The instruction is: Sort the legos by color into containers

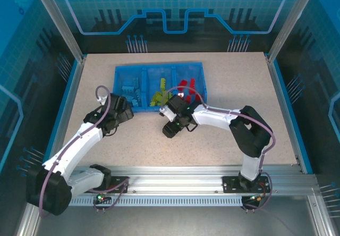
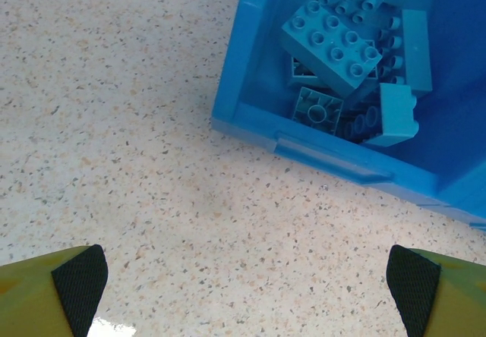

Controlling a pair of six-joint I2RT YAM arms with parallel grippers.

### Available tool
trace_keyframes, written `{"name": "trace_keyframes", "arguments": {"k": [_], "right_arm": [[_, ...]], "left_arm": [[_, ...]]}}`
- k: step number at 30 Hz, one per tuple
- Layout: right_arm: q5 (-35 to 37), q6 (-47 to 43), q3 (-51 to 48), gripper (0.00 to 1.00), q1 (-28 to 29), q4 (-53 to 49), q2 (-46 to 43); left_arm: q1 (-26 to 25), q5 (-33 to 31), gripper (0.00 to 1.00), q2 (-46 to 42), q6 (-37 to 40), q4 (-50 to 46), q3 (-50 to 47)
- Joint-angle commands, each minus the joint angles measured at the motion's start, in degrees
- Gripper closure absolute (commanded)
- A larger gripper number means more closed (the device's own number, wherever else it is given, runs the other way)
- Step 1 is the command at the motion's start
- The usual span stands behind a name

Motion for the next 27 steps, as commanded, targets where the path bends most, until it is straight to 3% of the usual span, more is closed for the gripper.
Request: {"name": "trace_keyframes", "arguments": {"k": [1,5,12,14,20,27], "right_arm": [[0.6,0.38,1.42,0.29,1.11,0.67,2.57],[2.76,0.47,2.32,0.36,1.31,-0.3,4.77],[6.2,1.11,2.9,0.37,1.64,1.11,5.87],[6.65,0.98,3.65,0.42,1.76,0.9,6.69],[7.32,1.04,3.85,0.7,2.07,-0.36,6.0],[4.86,2.8,7.05,0.73,2.01,-2.37,-1.43]], "left_arm": [[0.97,0.79,0.01,-2.43,-1.15,-2.32,-1.8],[1.72,0.82,0.01,-3.52,-1.28,-3.09,-3.01],[2.54,1.08,0.01,-3.95,-1.07,-2.39,-3.97],[2.66,0.98,0.01,-3.69,-1.05,-2.22,-4.22],[3.09,0.55,0.01,-3.45,-1.05,-2.31,-4.7],[3.78,-4.3,0.01,-3.16,-1.28,-0.84,-6.28]]}}
